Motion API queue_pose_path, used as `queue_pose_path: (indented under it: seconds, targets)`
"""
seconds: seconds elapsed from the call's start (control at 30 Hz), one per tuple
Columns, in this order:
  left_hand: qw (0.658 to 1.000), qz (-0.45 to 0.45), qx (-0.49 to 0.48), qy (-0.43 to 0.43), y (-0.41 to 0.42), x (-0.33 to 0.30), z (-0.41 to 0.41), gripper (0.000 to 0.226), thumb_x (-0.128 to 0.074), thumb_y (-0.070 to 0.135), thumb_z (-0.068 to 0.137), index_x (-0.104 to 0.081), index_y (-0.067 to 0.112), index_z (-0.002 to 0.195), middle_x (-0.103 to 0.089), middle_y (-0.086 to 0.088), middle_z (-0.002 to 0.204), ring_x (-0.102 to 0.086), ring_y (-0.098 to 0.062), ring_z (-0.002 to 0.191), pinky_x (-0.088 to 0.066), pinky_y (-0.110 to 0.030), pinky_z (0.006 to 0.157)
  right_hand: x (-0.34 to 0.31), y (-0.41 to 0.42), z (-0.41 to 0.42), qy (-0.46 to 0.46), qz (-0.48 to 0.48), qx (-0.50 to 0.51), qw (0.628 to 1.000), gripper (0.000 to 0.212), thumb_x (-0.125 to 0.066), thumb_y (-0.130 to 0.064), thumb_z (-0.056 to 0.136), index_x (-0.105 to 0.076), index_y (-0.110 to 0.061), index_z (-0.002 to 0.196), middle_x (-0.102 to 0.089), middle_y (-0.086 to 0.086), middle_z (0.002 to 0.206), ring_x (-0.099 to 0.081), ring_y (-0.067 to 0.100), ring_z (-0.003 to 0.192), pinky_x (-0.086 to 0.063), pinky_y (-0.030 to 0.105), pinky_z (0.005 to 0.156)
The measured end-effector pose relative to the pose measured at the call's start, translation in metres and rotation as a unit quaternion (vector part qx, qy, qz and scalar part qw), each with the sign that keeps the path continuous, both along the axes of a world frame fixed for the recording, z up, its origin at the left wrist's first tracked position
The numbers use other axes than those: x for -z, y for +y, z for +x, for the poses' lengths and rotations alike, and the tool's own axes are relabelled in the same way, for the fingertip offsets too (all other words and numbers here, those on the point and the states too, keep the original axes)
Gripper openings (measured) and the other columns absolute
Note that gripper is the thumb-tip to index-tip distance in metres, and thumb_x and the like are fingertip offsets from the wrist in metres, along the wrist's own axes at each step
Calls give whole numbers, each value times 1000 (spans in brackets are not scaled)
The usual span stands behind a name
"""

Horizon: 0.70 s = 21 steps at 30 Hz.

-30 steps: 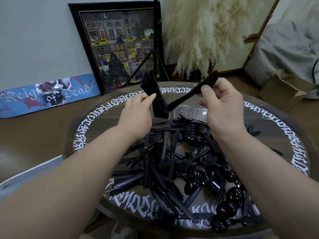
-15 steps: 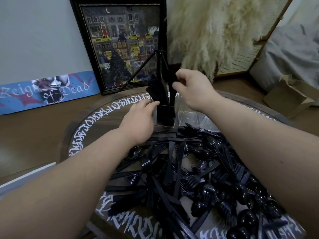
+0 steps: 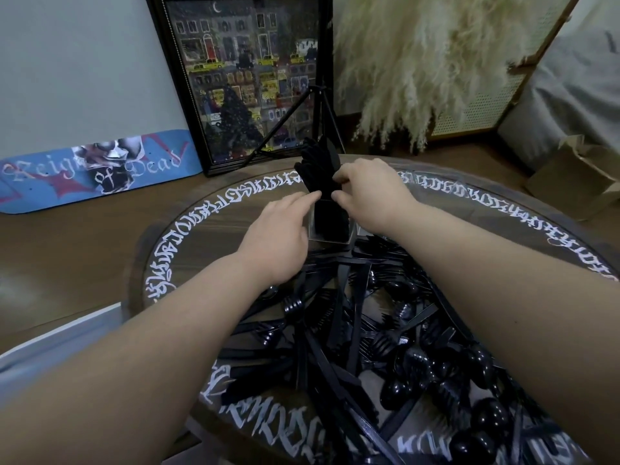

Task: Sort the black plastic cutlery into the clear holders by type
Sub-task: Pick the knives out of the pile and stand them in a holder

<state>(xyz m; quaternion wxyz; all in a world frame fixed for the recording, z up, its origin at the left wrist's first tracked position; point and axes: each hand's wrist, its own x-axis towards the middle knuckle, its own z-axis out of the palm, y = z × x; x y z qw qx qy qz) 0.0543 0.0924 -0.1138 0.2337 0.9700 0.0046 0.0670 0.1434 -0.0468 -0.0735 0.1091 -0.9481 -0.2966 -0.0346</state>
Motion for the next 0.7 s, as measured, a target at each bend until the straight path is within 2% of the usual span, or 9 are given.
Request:
queue_pose_path:
  seconds: [0.1, 0.23, 0.3, 0.4, 0.57, 0.7]
  targets:
    - [1000, -16, -9, -6, 0, -3, -12, 59, -45, 8, 93, -31, 27, 147, -34, 4, 150, -29, -22, 136, -26, -32, 109, -4, -17, -15, -8, 75, 11, 997, 34, -56, -27, 94, -58, -17, 126, -59, 4, 122, -51, 25, 116, -39, 34, 95]
    - [1000, 2, -28, 12, -6, -2, -33, 52, -52, 19, 93, -39, 27, 143, -43, 3, 144, -35, -23, 131, -30, -32, 106, 2, -44, -44, 41, 154, 41, 986, 21, -61, -23, 91, -64, -17, 111, -65, -4, 96, -59, 16, 93, -47, 30, 87]
    - [999, 18, -28, 32, -14, 2, -44, 48, -56, 27, 92, -45, 27, 138, -51, 3, 137, -40, -23, 126, -33, -33, 103, 11, -57, -60, 78, 146, 65, 984, 17, -63, -26, 90, -64, -18, 105, -60, -9, 85, -59, 15, 86, -49, 30, 82]
    - [997, 30, -31, 63, -29, 8, -56, 43, -61, 42, 88, -56, 28, 129, -62, 7, 119, -47, -21, 117, -42, -33, 97, 32, -71, -76, 126, 124, 104, 979, 15, -65, -33, 88, -64, -18, 93, -63, -7, 81, -61, 17, 82, -52, 32, 78]
    - [987, 83, -49, 126, -50, 25, -63, 53, -59, 67, 77, -60, 30, 115, -64, 8, 111, -47, -19, 113, -46, -39, 94, 61, -73, -93, 134, 53, 149, 978, 29, -61, -48, 86, -53, -27, 67, -64, -4, 76, -61, 20, 80, -45, 29, 67]
    - [986, 84, -62, 134, -53, 32, -58, 38, -62, 60, 78, -61, 30, 101, -63, 7, 104, -48, -20, 110, -46, -40, 91, 73, -65, -102, 134, 0, 146, 980, 40, -58, -57, 83, -64, -19, 71, -64, 0, 74, -61, 25, 77, -43, 28, 61]
